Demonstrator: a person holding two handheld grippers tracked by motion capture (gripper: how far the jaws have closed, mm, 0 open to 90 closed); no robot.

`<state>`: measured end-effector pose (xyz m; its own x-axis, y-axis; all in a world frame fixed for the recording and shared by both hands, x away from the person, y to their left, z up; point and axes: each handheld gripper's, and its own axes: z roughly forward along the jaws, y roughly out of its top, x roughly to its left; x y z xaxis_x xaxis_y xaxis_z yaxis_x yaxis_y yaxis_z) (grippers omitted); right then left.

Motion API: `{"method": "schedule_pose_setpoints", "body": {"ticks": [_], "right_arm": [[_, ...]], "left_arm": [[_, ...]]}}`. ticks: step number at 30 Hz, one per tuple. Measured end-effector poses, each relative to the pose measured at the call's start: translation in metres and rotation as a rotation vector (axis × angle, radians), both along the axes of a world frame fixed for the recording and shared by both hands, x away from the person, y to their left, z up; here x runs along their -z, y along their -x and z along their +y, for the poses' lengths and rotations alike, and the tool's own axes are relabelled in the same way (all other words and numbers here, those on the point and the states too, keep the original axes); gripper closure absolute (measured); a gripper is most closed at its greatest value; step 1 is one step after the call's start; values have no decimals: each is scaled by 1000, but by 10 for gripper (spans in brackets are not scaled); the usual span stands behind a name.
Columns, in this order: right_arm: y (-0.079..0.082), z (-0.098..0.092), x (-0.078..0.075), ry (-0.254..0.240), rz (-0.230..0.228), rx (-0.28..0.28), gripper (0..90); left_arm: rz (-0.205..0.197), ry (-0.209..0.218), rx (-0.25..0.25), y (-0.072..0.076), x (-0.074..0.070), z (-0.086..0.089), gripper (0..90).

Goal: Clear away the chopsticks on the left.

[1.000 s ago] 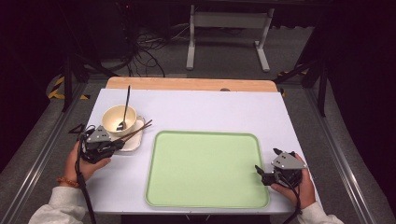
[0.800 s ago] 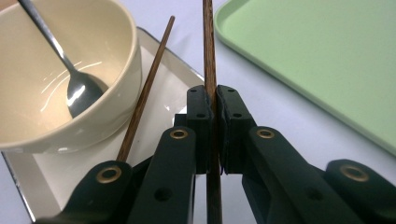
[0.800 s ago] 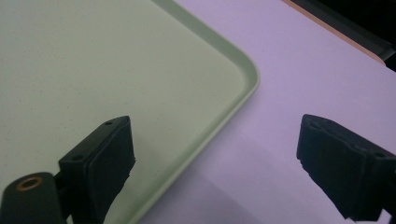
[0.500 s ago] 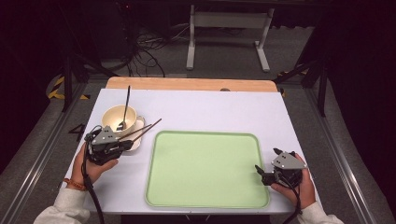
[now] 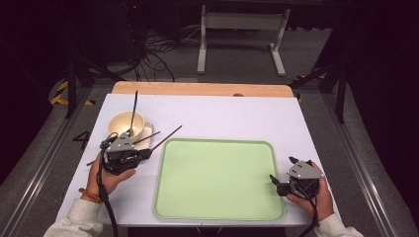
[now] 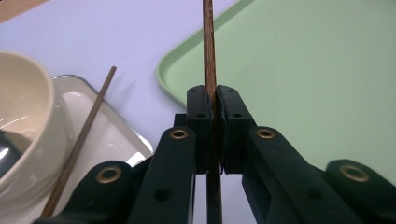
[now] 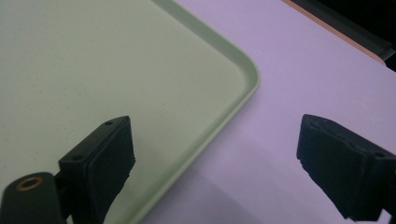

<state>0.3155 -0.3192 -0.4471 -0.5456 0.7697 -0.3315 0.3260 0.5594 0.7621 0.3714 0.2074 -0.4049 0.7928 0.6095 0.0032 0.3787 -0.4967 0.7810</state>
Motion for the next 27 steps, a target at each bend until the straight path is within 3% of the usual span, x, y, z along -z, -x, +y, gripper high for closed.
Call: {"method": "schedule_pose_setpoints", "body": {"ticks": [1, 11, 20, 22, 27], "right_arm": [[0, 0, 0, 2, -2, 0, 116], [0, 1, 0, 5, -1, 3, 116], [1, 0, 0, 2, -4, 4, 117], [1, 0, -1, 2, -8, 4, 117], [2, 2, -1, 11, -9, -4, 116]], "left_arm": [[-3, -6, 25, 1, 1, -6, 850], [36, 0, 53, 3, 6, -30, 850], [59, 24, 71, 14, 4, -69, 850], [83, 34, 82, 18, 8, -78, 850], [107, 3, 97, 25, 14, -96, 850]]}}
